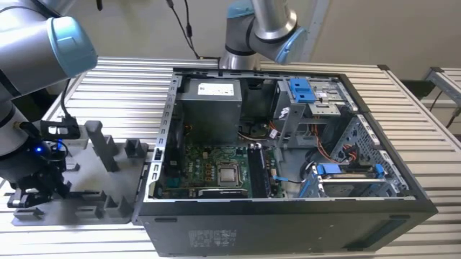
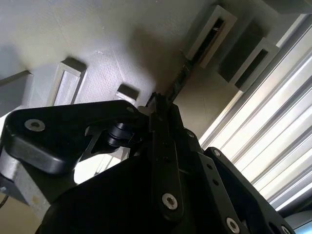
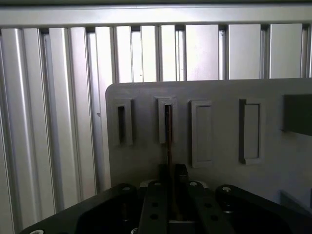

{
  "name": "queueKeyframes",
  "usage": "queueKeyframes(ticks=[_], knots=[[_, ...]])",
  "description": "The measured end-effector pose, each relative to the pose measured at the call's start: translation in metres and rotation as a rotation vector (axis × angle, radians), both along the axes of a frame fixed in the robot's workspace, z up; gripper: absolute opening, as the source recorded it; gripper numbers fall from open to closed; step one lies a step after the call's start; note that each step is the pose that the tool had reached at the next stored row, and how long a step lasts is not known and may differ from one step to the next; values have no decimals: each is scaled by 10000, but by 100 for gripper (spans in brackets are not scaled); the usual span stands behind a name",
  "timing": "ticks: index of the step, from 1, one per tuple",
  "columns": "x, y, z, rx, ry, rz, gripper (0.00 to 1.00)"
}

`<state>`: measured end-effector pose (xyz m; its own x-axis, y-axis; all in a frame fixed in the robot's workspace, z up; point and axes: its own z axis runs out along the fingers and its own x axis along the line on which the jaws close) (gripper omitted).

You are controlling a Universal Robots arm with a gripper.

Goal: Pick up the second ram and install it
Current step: 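Pick up the second ram and move it above second insertion slot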

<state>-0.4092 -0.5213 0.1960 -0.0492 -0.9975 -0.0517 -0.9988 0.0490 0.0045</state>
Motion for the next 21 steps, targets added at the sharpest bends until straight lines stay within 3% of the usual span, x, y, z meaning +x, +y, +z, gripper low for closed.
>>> queueKeyframes(ticks=[14, 17, 21], knots=[[0, 0, 0, 0, 0, 73, 21], [0, 0, 0, 0, 0, 88, 14], [0, 0, 0, 0, 0, 109, 14]])
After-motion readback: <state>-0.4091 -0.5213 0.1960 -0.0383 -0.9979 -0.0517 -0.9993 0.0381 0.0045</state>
